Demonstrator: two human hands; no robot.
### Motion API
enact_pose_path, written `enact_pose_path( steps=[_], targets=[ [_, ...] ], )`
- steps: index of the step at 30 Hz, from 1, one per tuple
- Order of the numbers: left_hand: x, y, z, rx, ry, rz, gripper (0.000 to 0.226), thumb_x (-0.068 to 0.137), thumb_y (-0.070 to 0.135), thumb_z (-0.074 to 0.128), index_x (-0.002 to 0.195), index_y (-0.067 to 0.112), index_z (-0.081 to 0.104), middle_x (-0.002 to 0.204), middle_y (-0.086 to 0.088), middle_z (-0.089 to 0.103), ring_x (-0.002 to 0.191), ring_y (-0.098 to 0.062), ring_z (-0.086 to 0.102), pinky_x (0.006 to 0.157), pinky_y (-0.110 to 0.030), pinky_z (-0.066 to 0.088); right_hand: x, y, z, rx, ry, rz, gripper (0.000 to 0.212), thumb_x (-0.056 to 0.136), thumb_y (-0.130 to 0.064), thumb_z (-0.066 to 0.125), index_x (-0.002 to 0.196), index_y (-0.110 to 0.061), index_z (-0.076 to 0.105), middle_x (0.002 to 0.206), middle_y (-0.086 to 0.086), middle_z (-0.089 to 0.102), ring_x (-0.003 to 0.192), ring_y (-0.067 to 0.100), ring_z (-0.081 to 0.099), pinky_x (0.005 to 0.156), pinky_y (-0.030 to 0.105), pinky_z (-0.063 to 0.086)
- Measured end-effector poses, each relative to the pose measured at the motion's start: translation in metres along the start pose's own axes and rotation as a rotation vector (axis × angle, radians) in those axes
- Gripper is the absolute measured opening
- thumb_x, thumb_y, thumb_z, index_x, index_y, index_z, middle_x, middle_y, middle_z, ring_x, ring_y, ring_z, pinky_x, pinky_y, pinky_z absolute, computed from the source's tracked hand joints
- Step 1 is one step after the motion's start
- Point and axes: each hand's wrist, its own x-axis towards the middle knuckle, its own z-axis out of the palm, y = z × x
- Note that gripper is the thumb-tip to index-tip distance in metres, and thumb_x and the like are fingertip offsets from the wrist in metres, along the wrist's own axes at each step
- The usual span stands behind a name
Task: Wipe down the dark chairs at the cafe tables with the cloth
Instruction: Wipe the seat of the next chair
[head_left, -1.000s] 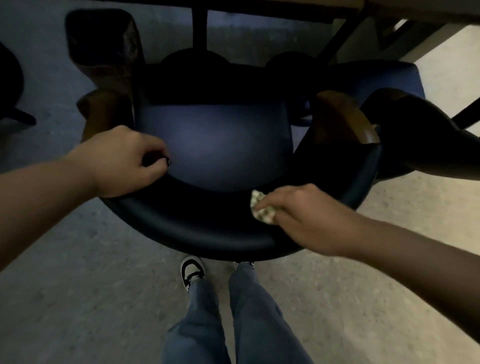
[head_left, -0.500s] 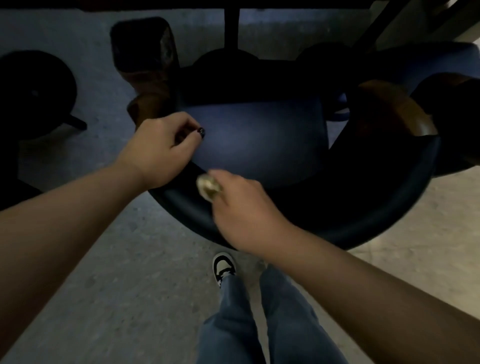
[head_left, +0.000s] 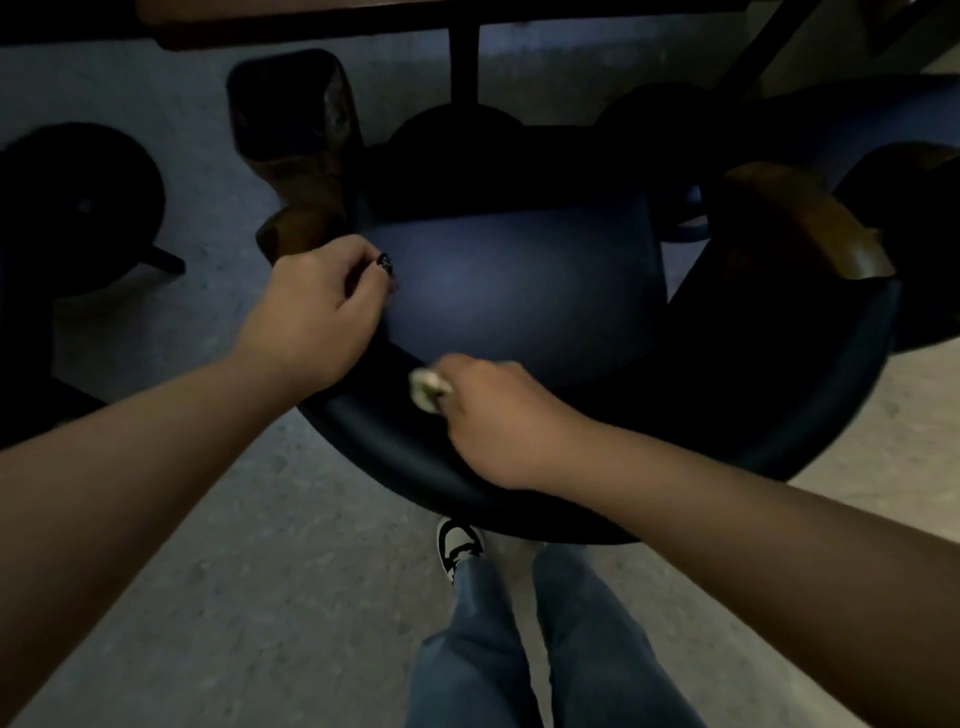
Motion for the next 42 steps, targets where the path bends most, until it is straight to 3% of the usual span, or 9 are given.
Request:
enact_pose_path(
  steps=[8, 12, 17, 21, 25, 27, 31, 38, 42],
  targets=[
    [-0.002, 0.0, 0.001, -0.007, 0.078, -0.029, 0.027, 0.084, 0.04, 0.044, 0.077, 0.02, 0.06, 0.069, 0.0, 0.068, 0.064, -0.021, 0.067, 0.066, -0.048, 0.057, 0.103, 0.039, 0.03, 0.012, -0.143, 0.246, 0.027, 0.094, -0.013, 0.048, 0.114, 0.001, 0.061, 0.115, 0.021, 0.062, 0.105, 0.032, 0.059, 0.071, 0.025, 0.041],
    [-0.002, -0.001, 0.001, 0.018, 0.048, -0.025, 0.025, 0.084, 0.038, 0.046, 0.076, 0.021, 0.061, 0.065, 0.002, 0.067, 0.061, -0.019, 0.066, 0.062, -0.048, 0.057, 0.116, 0.072, 0.035, 0.213, -0.217, 0.355, 0.021, 0.095, -0.022, 0.048, 0.084, -0.009, 0.06, 0.072, 0.007, 0.051, 0.058, 0.018, 0.045, 0.046, 0.022, 0.033],
    [-0.002, 0.003, 0.001, 0.015, 0.007, -0.024, 0.024, 0.085, 0.037, 0.045, 0.075, 0.02, 0.06, 0.067, 0.005, 0.067, 0.061, -0.013, 0.066, 0.063, -0.044, 0.057, 0.1, 0.039, 0.028, 0.296, -0.11, 0.116, 0.03, 0.099, -0.021, 0.047, 0.071, -0.014, 0.056, 0.069, 0.006, 0.057, 0.061, 0.015, 0.05, 0.059, 0.026, 0.039],
    [-0.003, 0.003, 0.0, 0.017, 0.012, -0.004, 0.025, 0.088, 0.032, 0.046, 0.077, 0.016, 0.061, 0.069, 0.003, 0.067, 0.063, -0.015, 0.066, 0.065, -0.046, 0.056, 0.031, 0.028, 0.01, 0.17, 0.034, -0.211, 0.027, 0.093, -0.012, 0.054, 0.116, -0.013, 0.067, 0.106, -0.005, 0.071, 0.097, 0.002, 0.062, 0.088, 0.011, 0.041],
    [-0.003, 0.006, -0.001, 0.053, -0.005, 0.023, 0.02, 0.091, 0.027, 0.052, 0.078, 0.016, 0.062, 0.07, 0.0, 0.068, 0.064, -0.016, 0.067, 0.066, -0.045, 0.056, 0.036, 0.046, -0.008, 0.035, -0.076, -0.207, 0.026, 0.093, -0.012, 0.053, 0.115, -0.012, 0.066, 0.066, -0.022, 0.054, 0.064, -0.012, 0.053, 0.065, -0.002, 0.034],
    [-0.003, 0.006, -0.001, 0.062, -0.034, 0.028, 0.019, 0.091, 0.027, 0.055, 0.077, 0.018, 0.064, 0.071, 0.0, 0.069, 0.065, -0.016, 0.068, 0.068, -0.044, 0.057, 0.068, 0.055, -0.003, -0.06, -0.174, -0.026, 0.023, 0.098, -0.017, 0.046, 0.103, -0.011, 0.067, 0.075, -0.002, 0.059, 0.075, 0.01, 0.059, 0.068, 0.02, 0.04],
    [-0.005, 0.007, -0.004, 0.059, -0.118, 0.054, 0.03, 0.087, 0.038, 0.053, 0.077, 0.018, 0.073, 0.068, -0.002, 0.071, 0.065, -0.02, 0.069, 0.067, -0.045, 0.058, 0.09, 0.066, 0.018, -0.052, -0.251, 0.143, 0.025, 0.1, -0.018, 0.039, 0.094, -0.008, 0.061, 0.091, 0.009, 0.058, 0.086, 0.021, 0.054, 0.072, 0.027, 0.039],
    [-0.005, 0.006, -0.005, 0.101, -0.12, 0.103, 0.032, 0.088, 0.035, 0.056, 0.075, 0.011, 0.074, 0.066, -0.005, 0.07, 0.061, -0.02, 0.068, 0.063, -0.044, 0.057, -0.004, 0.029, -0.005, 0.173, -0.048, -0.306, 0.039, 0.09, -0.015, 0.051, 0.128, -0.019, 0.058, 0.126, 0.0, 0.062, 0.114, 0.005, 0.05, 0.092, -0.001, 0.031],
    [-0.005, 0.01, -0.004, 0.179, -0.114, 0.122, 0.023, 0.085, 0.03, 0.059, 0.073, 0.019, 0.074, 0.063, 0.002, 0.069, 0.055, -0.007, 0.061, 0.056, -0.025, 0.05, -0.003, 0.039, -0.015, 0.064, -0.133, -0.287, 0.049, 0.087, 0.003, 0.048, 0.131, -0.016, 0.057, 0.13, 0.004, 0.059, 0.116, 0.01, 0.052, 0.094, -0.002, 0.026]
  ],
)
